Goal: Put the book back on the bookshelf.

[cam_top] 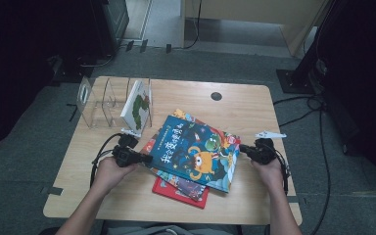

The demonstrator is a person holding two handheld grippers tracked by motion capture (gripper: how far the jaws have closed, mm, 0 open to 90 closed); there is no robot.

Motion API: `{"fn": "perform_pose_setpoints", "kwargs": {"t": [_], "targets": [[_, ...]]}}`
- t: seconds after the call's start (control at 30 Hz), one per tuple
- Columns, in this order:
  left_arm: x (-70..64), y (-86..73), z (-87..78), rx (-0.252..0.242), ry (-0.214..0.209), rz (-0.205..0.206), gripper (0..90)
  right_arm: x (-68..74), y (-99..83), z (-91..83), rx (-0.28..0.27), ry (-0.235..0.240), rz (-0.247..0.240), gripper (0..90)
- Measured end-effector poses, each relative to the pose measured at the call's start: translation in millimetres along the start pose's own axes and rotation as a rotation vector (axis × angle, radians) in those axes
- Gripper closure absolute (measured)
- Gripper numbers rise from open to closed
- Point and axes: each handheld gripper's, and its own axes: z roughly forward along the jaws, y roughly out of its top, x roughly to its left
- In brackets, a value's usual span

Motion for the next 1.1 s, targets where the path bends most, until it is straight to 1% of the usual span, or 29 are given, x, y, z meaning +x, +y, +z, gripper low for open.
{"fn": "perform_pose_setpoints", "kwargs": {"t": [0.07, 0.2, 0.3, 0.33, 0.4, 0.43, 0.5, 0.57, 0.63, 0.73, 0.77, 0.87, 0.93, 1.0, 1.1], "targets": [[-1.8, -0.3, 0.1, 0.001, 0.006, 0.004, 89.6, 1.6, 2.1, 2.2, 0.004, -0.001, -0.011, 90.0], [2.4, -1.9, -6.6, -0.017, 0.036, -0.013, 89.6, 1.6, 4.5, 6.2, -0.004, 0.004, -0.021, 90.0], [8.1, -3.9, -13.6, -0.042, 0.054, -0.036, 89.7, 2.1, 7.8, 8.8, 0.002, 0.008, -0.019, 90.0], [10.5, -4.3, -15.4, -0.053, 0.066, -0.047, 89.7, 2.5, 8.5, 9.3, 0.006, 0.007, -0.019, 90.0], [14.3, -4.2, -17.6, -0.062, 0.095, -0.054, 89.9, 3.6, 9.9, 11.3, 0.004, 0.008, -0.020, 90.0], [17.3, -3.5, -18.5, -0.080, 0.110, -0.067, 90.0, 3.7, 10.8, 12.4, 0.002, 0.006, -0.025, 90.0], [22.0, -1.1, -18.1, -0.082, 0.119, -0.080, 90.0, 4.7, 12.5, 14.2, 0.003, 0.006, -0.029, 90.0], [25.5, 0.1, -15.2, -0.082, 0.123, -0.093, 90.0, 5.8, 13.5, 15.5, 0.004, 0.008, -0.031, 90.0], [27.6, 0.9, -10.6, -0.068, 0.127, -0.093, 90.0, 6.8, 14.3, 16.7, 0.007, 0.012, -0.035, 90.0], [28.1, 2.8, -4.7, -0.062, 0.134, -0.092, 90.0, 8.1, 14.6, 17.3, 0.011, 0.017, -0.030, 90.0], [28.0, 3.5, -3.4, -0.064, 0.129, -0.086, 90.0, 8.2, 14.4, 17.5, 0.011, 0.019, -0.029, 90.0], [25.6, 5.5, -1.0, -0.058, 0.124, -0.077, 90.0, 8.6, 13.7, 17.3, 0.015, 0.026, -0.036, 90.0], [24.0, 5.6, -0.7, -0.058, 0.133, -0.073, 90.0, 9.7, 13.1, 16.7, 0.019, 0.027, -0.032, 90.0], [23.5, 5.1, -1.0, -0.054, 0.134, -0.072, 90.0, 10.2, 12.8, 16.1, 0.021, 0.034, -0.032, 90.0], [21.2, 3.1, -1.3, -0.043, 0.124, -0.069, 90.0, 10.5, 12.9, 15.9, 0.018, 0.040, -0.030, 90.0]]}}
